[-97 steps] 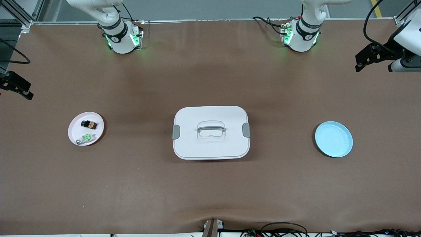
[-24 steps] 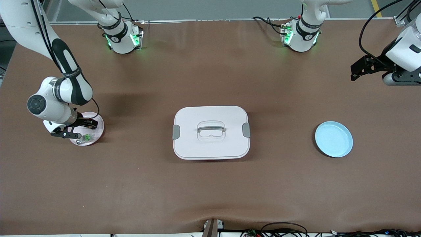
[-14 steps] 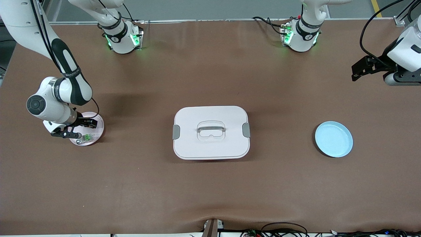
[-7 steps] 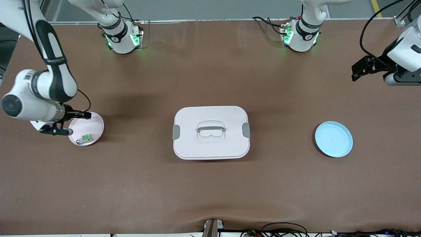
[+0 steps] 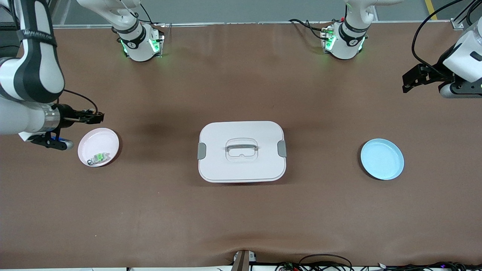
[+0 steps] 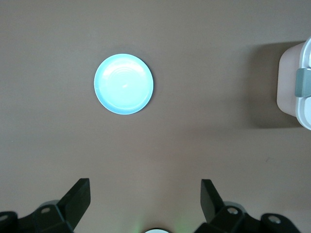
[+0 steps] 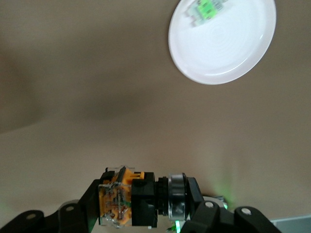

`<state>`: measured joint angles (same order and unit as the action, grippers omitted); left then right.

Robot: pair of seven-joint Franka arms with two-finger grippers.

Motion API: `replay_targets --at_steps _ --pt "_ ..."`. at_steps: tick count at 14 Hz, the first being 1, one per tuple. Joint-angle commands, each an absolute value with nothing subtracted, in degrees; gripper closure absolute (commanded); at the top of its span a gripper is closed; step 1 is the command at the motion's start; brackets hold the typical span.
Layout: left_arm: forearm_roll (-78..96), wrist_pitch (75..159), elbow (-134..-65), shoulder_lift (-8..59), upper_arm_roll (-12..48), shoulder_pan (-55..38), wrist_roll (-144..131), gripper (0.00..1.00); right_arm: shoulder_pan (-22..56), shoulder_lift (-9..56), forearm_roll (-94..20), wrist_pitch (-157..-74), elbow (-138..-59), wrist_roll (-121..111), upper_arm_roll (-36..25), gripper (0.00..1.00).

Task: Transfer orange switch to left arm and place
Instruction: 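Lift the switch with the right gripper and carry it over the box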

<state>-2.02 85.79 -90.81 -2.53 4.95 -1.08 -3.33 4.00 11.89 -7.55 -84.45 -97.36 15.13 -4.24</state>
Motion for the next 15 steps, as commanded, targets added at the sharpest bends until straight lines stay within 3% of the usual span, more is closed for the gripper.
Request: replay_targets --at_steps 1,7,15 --pt "-3.0 86.4 -91.4 -3.1 5.2 -1.0 -2.2 0.0 9.5 10.9 -12.2 -79.6 -92.7 27.3 -4.6 0.8" --pt "-2.5 86.0 -91.3 -3.3 5.2 -1.1 -2.5 0.0 22.8 11.9 -19.9 -80.1 -83.5 52.5 -4.7 0.8" --pt "8.2 86.1 -91.2 -2.9 5.8 -0.9 -4.1 0.0 30.9 14.9 -36.2 -97.0 -82.3 74.3 -4.7 0.8"
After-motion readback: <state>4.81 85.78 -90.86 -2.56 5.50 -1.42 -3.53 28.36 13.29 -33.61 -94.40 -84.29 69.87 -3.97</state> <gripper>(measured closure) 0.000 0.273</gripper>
